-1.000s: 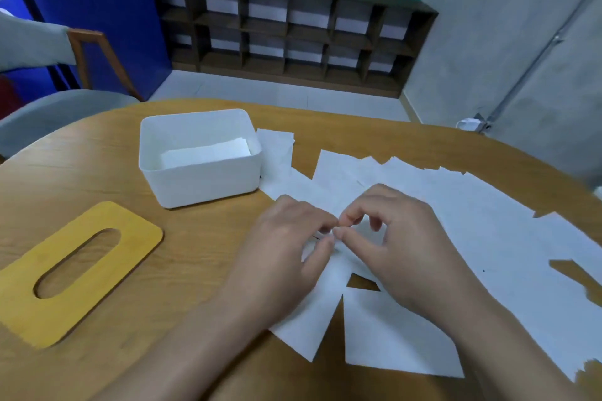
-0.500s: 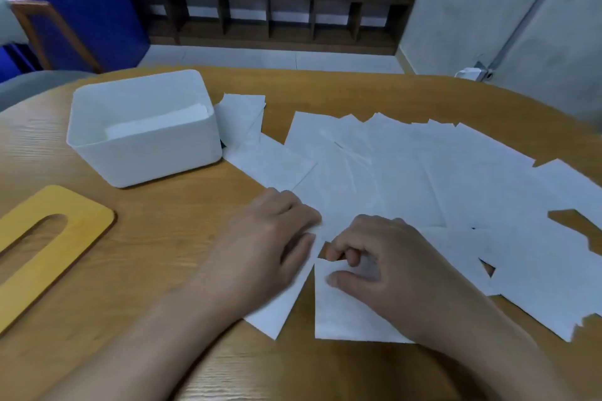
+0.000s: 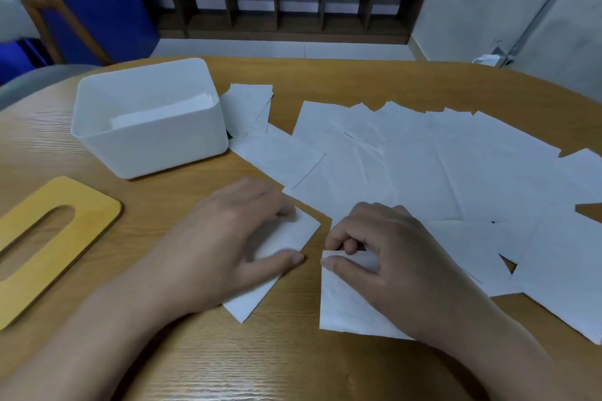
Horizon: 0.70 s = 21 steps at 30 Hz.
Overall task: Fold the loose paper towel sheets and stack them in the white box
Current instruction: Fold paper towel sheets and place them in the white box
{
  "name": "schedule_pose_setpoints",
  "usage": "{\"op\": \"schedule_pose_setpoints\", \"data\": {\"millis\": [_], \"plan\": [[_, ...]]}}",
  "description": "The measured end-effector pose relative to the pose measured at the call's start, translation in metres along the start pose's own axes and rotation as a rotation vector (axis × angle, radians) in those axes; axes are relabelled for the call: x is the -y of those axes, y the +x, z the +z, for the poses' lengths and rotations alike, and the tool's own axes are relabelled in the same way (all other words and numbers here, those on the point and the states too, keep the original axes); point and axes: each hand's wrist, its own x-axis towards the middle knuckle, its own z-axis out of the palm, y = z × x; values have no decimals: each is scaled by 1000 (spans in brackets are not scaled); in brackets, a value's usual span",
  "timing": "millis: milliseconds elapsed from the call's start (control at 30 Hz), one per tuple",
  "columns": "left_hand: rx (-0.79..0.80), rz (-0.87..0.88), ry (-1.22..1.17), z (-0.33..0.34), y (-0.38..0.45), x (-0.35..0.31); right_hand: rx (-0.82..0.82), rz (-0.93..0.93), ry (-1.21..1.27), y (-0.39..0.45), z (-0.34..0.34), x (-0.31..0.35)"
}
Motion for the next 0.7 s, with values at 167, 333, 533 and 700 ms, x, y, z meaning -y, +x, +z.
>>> {"op": "schedule_pose_setpoints", "data": {"millis": [167, 333, 533, 700], "plan": [[16, -62, 90, -4, -12, -4, -133, -12, 19, 3, 6, 1], [-74, -96, 80, -5, -3, -6, -221, -33, 44, 6, 12, 1], [-9, -111, -500, -10, 1, -24, -235, -75, 166, 5, 4, 8], [-81, -239, -1022, -5, 15, -27, -338, 22, 492, 3, -11, 5]]}}
